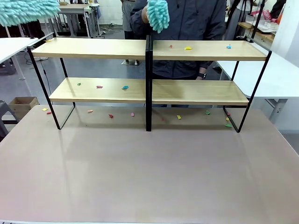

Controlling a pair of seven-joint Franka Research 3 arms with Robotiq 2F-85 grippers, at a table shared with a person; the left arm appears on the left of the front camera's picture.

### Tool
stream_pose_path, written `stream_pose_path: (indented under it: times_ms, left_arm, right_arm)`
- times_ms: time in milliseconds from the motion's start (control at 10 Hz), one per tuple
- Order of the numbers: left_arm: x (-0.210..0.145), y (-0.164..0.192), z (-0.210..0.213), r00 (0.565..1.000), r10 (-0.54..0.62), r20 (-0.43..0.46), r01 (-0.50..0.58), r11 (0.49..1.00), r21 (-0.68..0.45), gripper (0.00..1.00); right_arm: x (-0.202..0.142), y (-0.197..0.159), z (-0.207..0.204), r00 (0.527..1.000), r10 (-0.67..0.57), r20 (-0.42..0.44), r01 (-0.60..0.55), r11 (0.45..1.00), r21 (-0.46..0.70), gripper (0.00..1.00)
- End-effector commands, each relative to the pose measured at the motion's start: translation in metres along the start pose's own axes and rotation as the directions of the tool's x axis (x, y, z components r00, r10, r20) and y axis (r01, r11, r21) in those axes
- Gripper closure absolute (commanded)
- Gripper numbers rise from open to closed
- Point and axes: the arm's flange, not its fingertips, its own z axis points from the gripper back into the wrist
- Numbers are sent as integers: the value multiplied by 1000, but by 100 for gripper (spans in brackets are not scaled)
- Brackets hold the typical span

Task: Clean the shelves.
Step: Clean a randomly selected level of the Shelf with the Duster.

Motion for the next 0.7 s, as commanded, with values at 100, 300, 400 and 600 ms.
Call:
stream_pose_path:
  times_ms: [100,300,400,600]
  left_arm:
    - [-41,75,47,1000,-2,-28,-4,979,-202,87]
    - [-78,115,64,999,-44,-10,38,948,-315,87]
    - [-95,127,67,998,-68,10,67,927,-370,87]
    - [-116,144,69,998,1,57,21,926,-377,87]
  right_arm:
    - [1,1,0,1000,1,8,-1,1000,7,0]
    - [1,1,0,1000,1,8,-1,1000,7,0]
    - [1,1,0,1000,1,8,-1,1000,7,0]
    - [1,1,0,1000,1,8,-1,1000,7,0]
